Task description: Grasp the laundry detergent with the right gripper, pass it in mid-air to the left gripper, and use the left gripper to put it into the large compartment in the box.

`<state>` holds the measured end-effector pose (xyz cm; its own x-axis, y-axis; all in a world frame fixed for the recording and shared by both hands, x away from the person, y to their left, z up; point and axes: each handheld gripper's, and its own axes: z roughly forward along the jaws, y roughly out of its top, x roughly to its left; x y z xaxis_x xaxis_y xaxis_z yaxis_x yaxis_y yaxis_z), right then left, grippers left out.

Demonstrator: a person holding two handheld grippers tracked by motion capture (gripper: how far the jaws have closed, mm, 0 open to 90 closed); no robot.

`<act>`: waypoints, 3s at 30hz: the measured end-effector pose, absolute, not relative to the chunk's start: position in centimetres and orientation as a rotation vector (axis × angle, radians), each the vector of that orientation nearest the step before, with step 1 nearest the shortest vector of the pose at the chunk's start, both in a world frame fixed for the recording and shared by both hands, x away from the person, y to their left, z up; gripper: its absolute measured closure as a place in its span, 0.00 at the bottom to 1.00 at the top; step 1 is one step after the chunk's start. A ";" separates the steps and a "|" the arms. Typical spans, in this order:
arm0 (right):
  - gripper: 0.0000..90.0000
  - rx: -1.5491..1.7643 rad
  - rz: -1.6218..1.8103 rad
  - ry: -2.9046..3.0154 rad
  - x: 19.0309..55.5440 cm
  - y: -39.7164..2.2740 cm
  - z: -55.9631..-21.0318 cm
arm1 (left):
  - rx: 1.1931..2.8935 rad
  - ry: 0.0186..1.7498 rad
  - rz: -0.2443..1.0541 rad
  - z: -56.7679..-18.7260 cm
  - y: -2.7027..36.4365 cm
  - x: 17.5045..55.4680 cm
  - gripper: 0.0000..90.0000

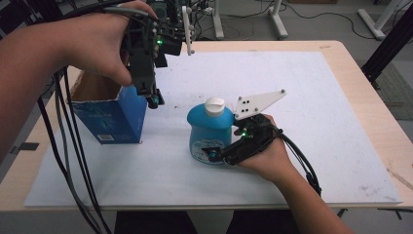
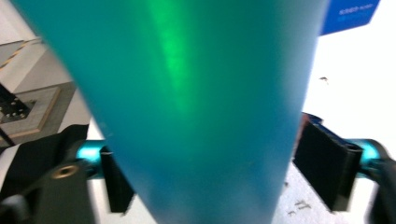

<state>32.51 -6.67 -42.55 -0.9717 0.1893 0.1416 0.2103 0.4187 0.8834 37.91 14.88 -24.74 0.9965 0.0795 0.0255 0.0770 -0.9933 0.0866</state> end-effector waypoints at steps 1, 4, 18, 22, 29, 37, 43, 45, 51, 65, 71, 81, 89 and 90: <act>0.26 -0.369 -1.639 -2.630 32.5 -6.6 -42.6 | 3.055 0.123 0.042 -24.7 14.9 37.9 0.02; 0.27 -0.362 -1.644 -2.629 32.5 -6.6 -42.6 | 3.048 0.126 0.042 -24.8 14.8 37.9 0.02; 0.36 -0.334 -1.675 -2.612 32.4 -6.5 -42.7 | 3.048 0.126 0.050 -24.8 14.8 38.1 0.02; 0.38 -0.330 -1.683 -2.613 32.4 -6.5 -42.8 | 3.052 0.130 0.048 -24.8 14.9 38.2 0.02; 0.41 -0.334 -1.697 -2.608 32.4 -6.6 -42.7 | 3.050 0.130 0.047 -24.9 14.8 38.1 0.02; 0.46 -0.319 -1.716 -2.623 32.3 -6.6 -42.8 | 3.054 0.130 0.043 -24.9 14.7 38.2 0.02; 0.50 -0.311 -1.760 -2.653 31.8 -6.6 -42.8 | 3.073 0.130 0.029 -25.1 14.4 38.0 0.02; 0.51 -0.310 -1.758 -2.651 31.9 -6.7 -42.7 | 3.077 0.121 0.032 -25.2 14.2 37.9 0.02; 0.51 -0.313 -1.751 -2.638 32.1 -6.9 -42.5 | 3.068 0.095 0.030 -25.1 13.6 37.6 0.02; 0.51 -0.237 -1.732 -2.689 33.1 -7.4 -38.9 | 3.055 0.084 0.025 -23.8 12.5 36.9 0.02; 0.51 -0.199 -1.715 -2.689 33.6 -7.3 -37.3 | 3.058 0.085 0.034 -22.9 11.8 36.5 0.02; 0.51 -0.153 -1.669 -2.683 34.6 -6.2 -35.3 | 3.061 0.055 0.024 -21.9 10.1 36.0 0.02; 0.51 -0.123 -1.660 -2.651 35.0 -5.4 -34.8 | 3.050 0.052 0.001 -21.4 8.9 35.9 0.02; 0.51 -0.115 -1.659 -2.647 35.1 -5.3 -34.8 | 3.052 0.053 0.000 -21.4 8.8 35.9 0.02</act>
